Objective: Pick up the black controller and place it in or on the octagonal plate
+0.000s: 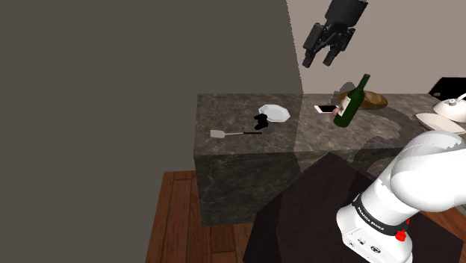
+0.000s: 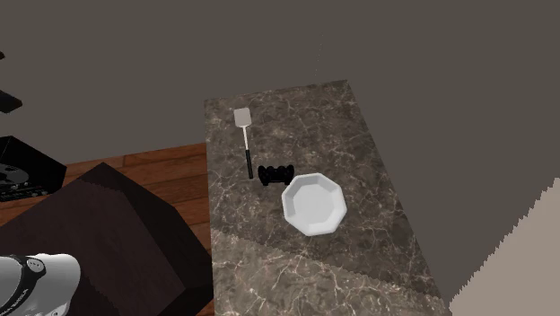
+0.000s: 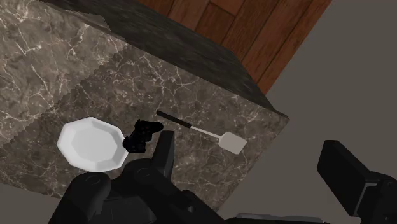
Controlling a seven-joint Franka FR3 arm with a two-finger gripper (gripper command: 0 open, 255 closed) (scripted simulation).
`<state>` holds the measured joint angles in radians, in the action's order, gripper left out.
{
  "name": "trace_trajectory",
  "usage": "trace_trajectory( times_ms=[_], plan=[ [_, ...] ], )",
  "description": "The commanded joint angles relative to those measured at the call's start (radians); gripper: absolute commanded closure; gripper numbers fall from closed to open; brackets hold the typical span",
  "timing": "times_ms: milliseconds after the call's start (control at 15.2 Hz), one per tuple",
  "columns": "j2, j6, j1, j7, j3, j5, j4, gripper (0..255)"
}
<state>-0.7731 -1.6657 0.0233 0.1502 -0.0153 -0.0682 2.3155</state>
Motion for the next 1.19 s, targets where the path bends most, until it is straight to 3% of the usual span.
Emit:
trace_trajectory(
  times_ms=[0, 528, 1122],
  plan=[
    [0.0, 0.0, 0.0, 0.0, 0.0, 0.0, 0.0, 0],
    [0.208, -0.229, -0.03, -0.011, -0.037, 0.011, 0.049, 0],
    [0.504, -0.454, -0.056, -0.029, -0.082, 0.0, 0.011, 0]
  ],
)
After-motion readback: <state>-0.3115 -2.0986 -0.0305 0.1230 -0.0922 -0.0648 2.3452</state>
